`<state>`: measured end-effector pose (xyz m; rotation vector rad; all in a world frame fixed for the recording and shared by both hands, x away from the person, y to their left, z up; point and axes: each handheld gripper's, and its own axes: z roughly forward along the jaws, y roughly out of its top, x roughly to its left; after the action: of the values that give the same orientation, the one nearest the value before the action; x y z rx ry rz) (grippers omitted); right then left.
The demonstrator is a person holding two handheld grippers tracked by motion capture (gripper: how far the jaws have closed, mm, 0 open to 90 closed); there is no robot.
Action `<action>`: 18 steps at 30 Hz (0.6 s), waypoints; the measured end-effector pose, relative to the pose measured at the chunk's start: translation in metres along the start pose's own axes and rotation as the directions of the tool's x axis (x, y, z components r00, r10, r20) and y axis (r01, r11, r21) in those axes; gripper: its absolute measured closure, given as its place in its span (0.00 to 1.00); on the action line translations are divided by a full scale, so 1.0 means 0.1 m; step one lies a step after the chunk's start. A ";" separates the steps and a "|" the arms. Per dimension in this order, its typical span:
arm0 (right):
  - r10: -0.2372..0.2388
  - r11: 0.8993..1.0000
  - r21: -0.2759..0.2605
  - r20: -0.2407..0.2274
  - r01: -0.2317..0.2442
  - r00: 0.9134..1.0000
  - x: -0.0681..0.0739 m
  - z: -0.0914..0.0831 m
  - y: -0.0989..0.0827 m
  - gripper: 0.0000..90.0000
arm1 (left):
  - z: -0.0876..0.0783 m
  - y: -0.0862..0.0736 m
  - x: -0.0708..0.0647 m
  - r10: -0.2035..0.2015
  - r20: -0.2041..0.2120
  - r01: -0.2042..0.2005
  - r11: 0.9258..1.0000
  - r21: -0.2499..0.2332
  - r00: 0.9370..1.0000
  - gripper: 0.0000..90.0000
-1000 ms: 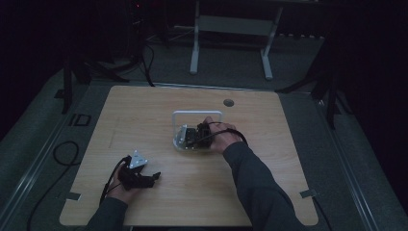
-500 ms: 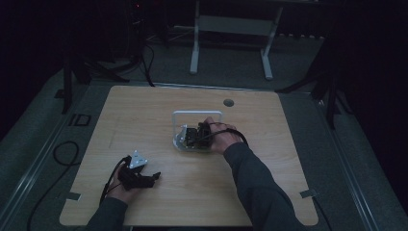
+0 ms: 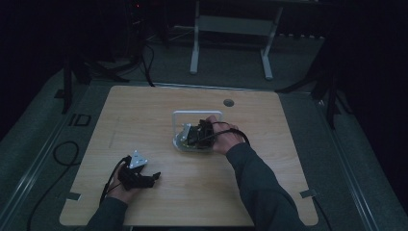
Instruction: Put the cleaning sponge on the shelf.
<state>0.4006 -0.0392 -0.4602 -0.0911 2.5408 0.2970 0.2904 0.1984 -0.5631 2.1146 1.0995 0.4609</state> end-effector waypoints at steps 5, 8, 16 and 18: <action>0.045 0.998 -0.046 -0.040 -0.047 0.998 0.01 -0.11 -0.03 0.55 | 0.00 0.00 0.00 0.001 0.001 -0.001 1.000 0.000 1.000 0.23; 0.059 0.997 -0.055 -0.058 -0.062 0.997 0.02 -0.13 -0.06 0.55 | 0.00 0.00 0.00 0.000 0.000 0.000 1.000 0.000 1.000 0.23; 0.166 0.974 -0.130 -0.149 -0.186 0.975 0.12 -0.23 -0.17 0.54 | 0.00 0.00 0.00 -0.002 0.000 0.002 1.000 -0.003 1.000 0.23; 0.196 0.964 -0.147 -0.167 -0.222 0.966 0.17 -0.29 -0.20 0.53 | 0.00 0.00 0.00 -0.002 0.000 0.002 1.000 -0.003 1.000 0.23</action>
<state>0.3734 -0.0657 -0.4495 0.0972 2.6760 0.6055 0.2905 0.1981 -0.5633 2.1101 1.1006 0.4615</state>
